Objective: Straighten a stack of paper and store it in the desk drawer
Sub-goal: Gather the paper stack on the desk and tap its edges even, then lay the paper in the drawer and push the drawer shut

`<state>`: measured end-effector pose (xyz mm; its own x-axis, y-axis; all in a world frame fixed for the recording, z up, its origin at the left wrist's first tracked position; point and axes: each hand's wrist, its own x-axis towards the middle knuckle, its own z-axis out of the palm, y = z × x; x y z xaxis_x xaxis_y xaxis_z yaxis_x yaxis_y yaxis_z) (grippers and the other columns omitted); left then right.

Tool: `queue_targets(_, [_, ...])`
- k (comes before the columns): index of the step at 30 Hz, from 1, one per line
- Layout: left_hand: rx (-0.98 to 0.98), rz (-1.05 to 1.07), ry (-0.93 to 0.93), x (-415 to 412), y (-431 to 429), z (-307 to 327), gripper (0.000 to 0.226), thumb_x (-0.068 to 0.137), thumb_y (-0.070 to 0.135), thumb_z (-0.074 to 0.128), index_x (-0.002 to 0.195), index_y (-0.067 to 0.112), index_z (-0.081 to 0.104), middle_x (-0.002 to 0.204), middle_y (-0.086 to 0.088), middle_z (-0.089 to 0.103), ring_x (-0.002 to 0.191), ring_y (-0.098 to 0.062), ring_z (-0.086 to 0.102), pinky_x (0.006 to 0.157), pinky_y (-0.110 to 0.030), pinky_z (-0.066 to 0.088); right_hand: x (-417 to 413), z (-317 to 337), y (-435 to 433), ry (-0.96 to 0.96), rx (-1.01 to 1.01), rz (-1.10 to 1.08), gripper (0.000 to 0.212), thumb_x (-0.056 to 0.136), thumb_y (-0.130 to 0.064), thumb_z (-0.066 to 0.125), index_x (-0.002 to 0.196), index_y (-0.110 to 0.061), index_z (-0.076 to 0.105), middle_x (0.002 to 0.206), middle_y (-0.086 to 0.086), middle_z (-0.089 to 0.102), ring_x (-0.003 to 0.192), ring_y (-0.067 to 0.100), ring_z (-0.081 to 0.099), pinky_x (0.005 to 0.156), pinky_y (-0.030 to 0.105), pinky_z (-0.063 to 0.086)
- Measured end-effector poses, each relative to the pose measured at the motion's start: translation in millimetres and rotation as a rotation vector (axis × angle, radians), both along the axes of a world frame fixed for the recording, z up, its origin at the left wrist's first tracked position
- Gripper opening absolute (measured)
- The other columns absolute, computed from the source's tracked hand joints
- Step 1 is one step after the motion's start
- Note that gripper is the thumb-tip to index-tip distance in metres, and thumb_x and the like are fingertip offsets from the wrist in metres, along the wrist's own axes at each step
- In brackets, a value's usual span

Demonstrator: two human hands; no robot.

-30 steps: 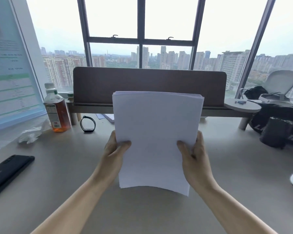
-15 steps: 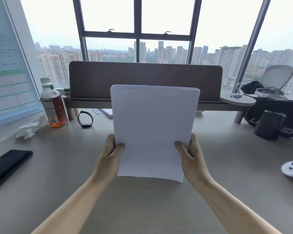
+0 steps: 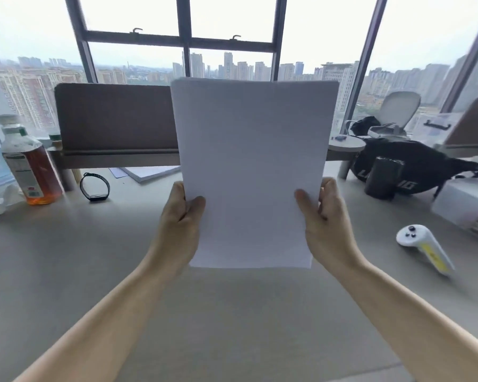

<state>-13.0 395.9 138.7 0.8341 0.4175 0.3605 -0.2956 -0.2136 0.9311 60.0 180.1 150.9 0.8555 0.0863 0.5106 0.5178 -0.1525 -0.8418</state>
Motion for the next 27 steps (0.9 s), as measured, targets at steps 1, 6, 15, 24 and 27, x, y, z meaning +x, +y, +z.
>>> queue_targets(1, [-0.024, -0.042, 0.0, 5, -16, 9, 0.023, 0.105, 0.001, 0.042, 0.11, 0.016, 0.059, 0.09, 0.02, 0.077, 0.084, -0.001, 0.071, 0.074, -0.022, 0.056, -2, 12, -19, -0.012, 0.015, -0.009, 0.01, 0.099, -0.009, 0.055, 0.093, -0.011, 0.046, 0.086, 0.009, 0.061, 0.072, 0.009, 0.055, 0.066, 0.03, 0.045])
queue_targets(6, [-0.098, -0.259, 0.055, 21, -126, 35, 0.021, 0.101, 0.003, 0.044, 0.101, 0.019, 0.058, 0.088, 0.008, 0.071, 0.07, -0.004, 0.068, 0.066, -0.024, 0.055, -22, 47, -140, 0.102, -0.018, -0.162, 0.006, 0.091, -0.021, 0.057, 0.09, -0.024, 0.052, 0.104, 0.027, 0.066, 0.081, 0.025, 0.062, 0.073, 0.042, 0.05])
queue_targets(15, [0.007, -0.621, 0.25, -19, -360, -10, 0.016, 0.106, 0.012, 0.04, 0.12, 0.008, 0.047, 0.097, 0.001, 0.067, 0.076, -0.01, 0.064, 0.066, -0.026, 0.053, -107, 19, -378, 0.462, -0.106, -0.544, 0.011, 0.094, -0.02, 0.057, 0.104, -0.017, 0.061, 0.112, 0.02, 0.072, 0.098, 0.037, 0.071, 0.088, 0.051, 0.056])
queue_targets(24, [0.11, -0.886, 0.657, -52, -488, -129, 0.02, 0.095, 0.031, 0.051, 0.114, 0.028, 0.058, 0.115, 0.004, 0.073, 0.104, -0.02, 0.072, 0.093, -0.049, 0.06, -170, -73, -509, 0.892, -0.364, -0.652, 0.013, 0.095, -0.016, 0.055, 0.105, -0.009, 0.058, 0.101, 0.014, 0.069, 0.087, 0.032, 0.071, 0.062, 0.035, 0.055])
queue_targets(27, [0.153, -0.9, 0.771, -43, -500, -151, 0.019, 0.091, 0.029, 0.058, 0.108, 0.022, 0.065, 0.107, -0.002, 0.079, 0.093, -0.025, 0.078, 0.079, -0.05, 0.065, -160, -102, -524, 0.968, -0.424, -0.639, 0.009, 0.094, -0.014, 0.054, 0.102, -0.011, 0.058, 0.094, 0.006, 0.068, 0.072, 0.018, 0.066, 0.052, 0.025, 0.047])
